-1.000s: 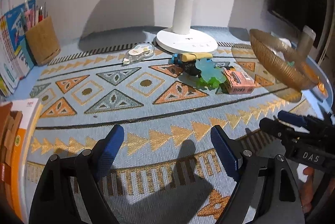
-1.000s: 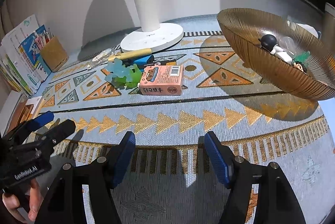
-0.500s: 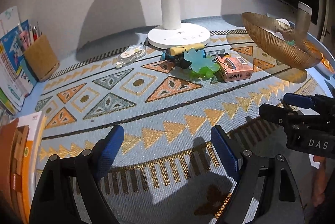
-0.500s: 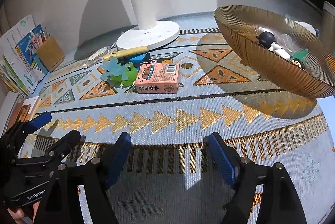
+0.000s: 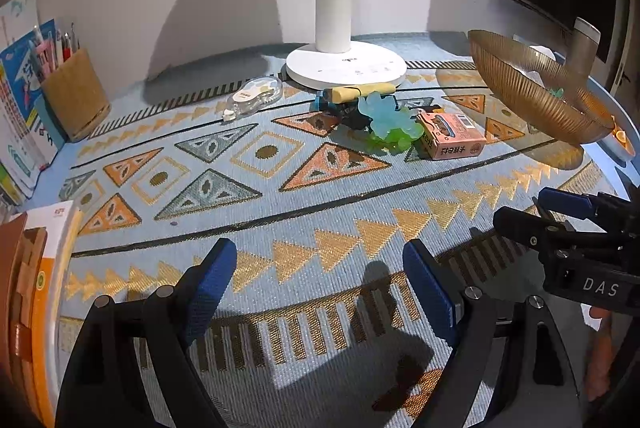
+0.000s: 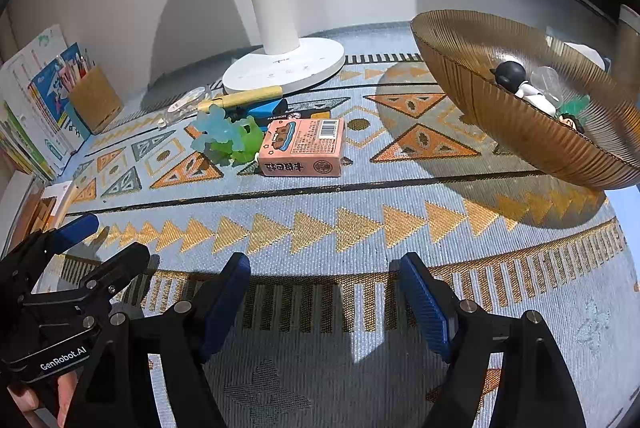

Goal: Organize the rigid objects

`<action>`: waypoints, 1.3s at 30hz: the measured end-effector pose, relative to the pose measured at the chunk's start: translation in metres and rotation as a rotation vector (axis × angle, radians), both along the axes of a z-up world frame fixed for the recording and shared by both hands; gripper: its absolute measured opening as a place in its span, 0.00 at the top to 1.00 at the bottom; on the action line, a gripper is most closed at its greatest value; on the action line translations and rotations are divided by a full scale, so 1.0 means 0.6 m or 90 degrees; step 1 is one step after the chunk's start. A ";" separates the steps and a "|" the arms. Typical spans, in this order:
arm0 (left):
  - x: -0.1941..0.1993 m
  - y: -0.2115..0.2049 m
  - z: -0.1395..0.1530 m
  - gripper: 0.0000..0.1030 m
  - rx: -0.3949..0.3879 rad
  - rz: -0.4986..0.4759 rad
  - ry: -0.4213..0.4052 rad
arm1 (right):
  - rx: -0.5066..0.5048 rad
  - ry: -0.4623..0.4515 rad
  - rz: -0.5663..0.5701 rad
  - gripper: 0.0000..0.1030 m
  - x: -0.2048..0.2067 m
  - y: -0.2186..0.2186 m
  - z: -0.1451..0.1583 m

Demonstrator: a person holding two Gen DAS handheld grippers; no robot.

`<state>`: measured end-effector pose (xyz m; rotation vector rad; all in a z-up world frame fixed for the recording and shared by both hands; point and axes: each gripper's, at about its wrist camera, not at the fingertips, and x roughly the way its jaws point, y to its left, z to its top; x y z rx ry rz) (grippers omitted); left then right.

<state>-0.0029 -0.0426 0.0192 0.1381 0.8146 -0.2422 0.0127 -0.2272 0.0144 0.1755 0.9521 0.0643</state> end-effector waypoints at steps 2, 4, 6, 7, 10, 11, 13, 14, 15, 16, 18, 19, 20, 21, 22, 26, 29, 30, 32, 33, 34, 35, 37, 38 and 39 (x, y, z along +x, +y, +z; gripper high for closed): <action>0.000 0.000 0.000 0.18 0.001 0.000 0.000 | 0.000 0.000 0.000 0.27 0.000 0.000 0.000; -0.001 -0.001 0.000 0.18 -0.001 0.001 0.001 | 0.000 0.000 0.000 0.27 0.000 0.000 0.000; 0.000 0.001 -0.001 0.18 -0.005 0.002 0.003 | -0.001 0.000 0.000 0.27 0.000 0.000 0.000; 0.000 0.001 -0.001 0.18 -0.006 0.003 0.004 | 0.000 0.000 -0.001 0.27 0.000 0.000 0.000; 0.001 0.003 -0.001 0.18 -0.010 0.004 0.006 | 0.000 0.000 0.000 0.27 0.000 0.000 -0.001; 0.001 0.003 -0.001 0.18 -0.011 0.004 0.006 | 0.000 0.000 0.000 0.27 0.000 0.000 0.000; 0.001 0.004 -0.001 0.18 -0.012 0.005 0.007 | -0.001 0.000 0.000 0.27 0.000 0.000 -0.001; 0.002 0.005 -0.001 0.18 -0.012 0.006 0.009 | -0.001 0.000 0.000 0.27 -0.001 0.000 -0.001; 0.003 0.004 -0.001 0.18 -0.011 0.009 0.012 | -0.001 0.000 0.001 0.27 0.000 0.000 -0.001; 0.003 0.004 -0.001 0.18 -0.010 0.018 0.017 | -0.004 0.001 0.000 0.27 0.001 0.000 -0.001; 0.002 -0.003 -0.004 0.18 -0.035 0.048 0.049 | -0.007 0.009 0.003 0.26 0.005 0.000 -0.004; 0.001 -0.009 -0.006 0.18 -0.060 0.039 0.068 | -0.007 0.014 0.006 0.25 0.009 0.000 -0.004; -0.001 -0.015 -0.009 0.20 -0.081 0.032 0.083 | -0.009 0.016 0.006 0.27 0.012 0.000 -0.004; -0.002 -0.019 -0.010 0.20 -0.087 0.039 0.088 | -0.022 0.019 -0.002 0.27 0.014 -0.001 -0.006; -0.002 -0.024 -0.010 0.20 -0.087 0.048 0.087 | -0.029 0.026 -0.009 0.27 0.018 -0.007 -0.007; 0.006 -0.034 -0.005 0.19 -0.065 0.061 0.072 | -0.004 0.034 -0.001 0.26 0.032 -0.026 -0.002; 0.010 -0.034 -0.010 0.19 -0.069 0.080 0.074 | -0.026 0.040 0.014 0.26 0.045 -0.025 -0.005; 0.010 -0.034 -0.014 0.19 -0.074 0.087 0.077 | -0.033 0.044 0.021 0.25 0.050 -0.025 -0.009; 0.005 -0.036 -0.019 0.19 -0.061 0.103 0.058 | -0.046 0.038 0.028 0.23 0.048 -0.024 -0.012; 0.007 -0.038 -0.019 0.18 -0.055 0.108 0.059 | -0.049 0.036 0.029 0.23 0.046 -0.024 -0.011; 0.007 -0.038 -0.019 0.18 -0.054 0.108 0.059 | -0.048 0.034 0.030 0.23 0.045 -0.026 -0.012; 0.009 -0.036 -0.020 0.17 -0.053 0.109 0.059 | -0.046 0.032 0.031 0.23 0.044 -0.028 -0.012; 0.014 -0.034 -0.021 0.14 -0.052 0.115 0.062 | -0.048 0.030 0.034 0.23 0.046 -0.029 -0.012; 0.017 -0.033 -0.022 0.10 -0.051 0.117 0.064 | -0.055 0.030 0.034 0.22 0.046 -0.029 -0.013; 0.021 -0.033 -0.023 0.06 -0.048 0.119 0.069 | -0.069 0.034 0.030 0.20 0.047 -0.029 -0.014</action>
